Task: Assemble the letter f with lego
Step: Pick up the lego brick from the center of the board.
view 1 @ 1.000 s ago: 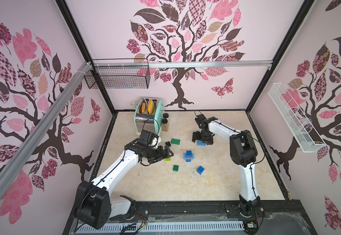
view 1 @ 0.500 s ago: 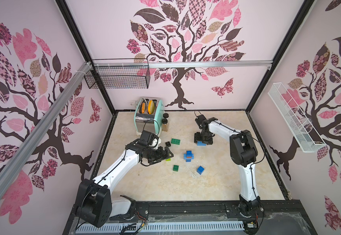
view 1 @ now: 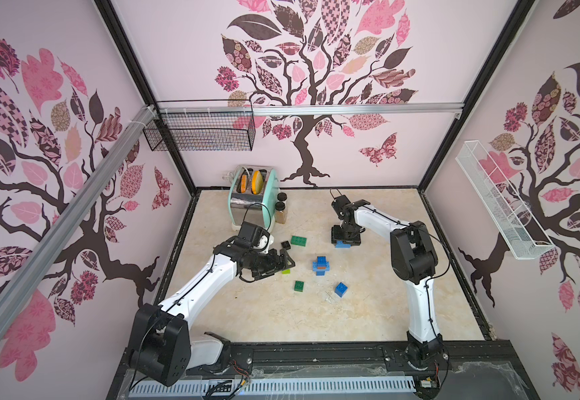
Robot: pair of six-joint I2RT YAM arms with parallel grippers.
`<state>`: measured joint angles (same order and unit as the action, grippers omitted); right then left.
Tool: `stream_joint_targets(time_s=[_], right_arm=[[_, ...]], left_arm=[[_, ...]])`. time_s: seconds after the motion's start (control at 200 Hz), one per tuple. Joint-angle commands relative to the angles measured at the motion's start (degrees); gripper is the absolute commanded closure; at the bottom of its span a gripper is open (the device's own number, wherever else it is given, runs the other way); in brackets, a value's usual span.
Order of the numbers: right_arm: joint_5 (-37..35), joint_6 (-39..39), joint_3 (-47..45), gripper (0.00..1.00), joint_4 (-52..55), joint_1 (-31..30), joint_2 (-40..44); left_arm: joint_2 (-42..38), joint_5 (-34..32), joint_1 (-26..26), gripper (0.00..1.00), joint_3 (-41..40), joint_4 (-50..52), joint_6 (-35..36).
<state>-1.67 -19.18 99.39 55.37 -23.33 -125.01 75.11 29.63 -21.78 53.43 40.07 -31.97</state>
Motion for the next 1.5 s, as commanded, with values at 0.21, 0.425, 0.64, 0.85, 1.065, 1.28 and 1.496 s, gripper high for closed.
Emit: stream_joint_targets(time_s=[0.21,0.425,0.64,0.85,1.065,1.28,1.496], right_arm=[[-1.40,1.13,1.48,0.33,-0.05,0.22,-1.66],[-1.69,1.78,1.24,0.30,0.10,0.26,-1.91],[-1.49,1.87,1.72,0.30,0.17,0.22,-2.56],[-1.23,2.13,2.38,0.26,0.54,0.26,-3.20],[-1.12,2.01,2.22,0.30,0.27,0.22,-2.67],[-0.97,2.47,2.45,0.25,0.91,0.24,-1.84],[0.18,2.22,4.11,0.23,1.75,0.22,-2.25]], left_arm=[[0.47,0.13,0.34,0.04,-0.38,-0.53,-0.11],[0.52,0.20,0.42,0.04,-0.69,-0.78,-0.05],[0.40,0.41,0.47,0.05,-1.03,-0.79,-0.01],[-0.19,0.35,0.51,0.05,-1.75,-0.80,-0.21],[-0.29,0.34,0.51,0.05,-2.10,-0.86,-0.31],[0.32,0.59,0.51,0.05,-2.62,-1.36,-0.33],[0.38,0.70,0.51,0.05,-2.80,-1.58,-0.39]])
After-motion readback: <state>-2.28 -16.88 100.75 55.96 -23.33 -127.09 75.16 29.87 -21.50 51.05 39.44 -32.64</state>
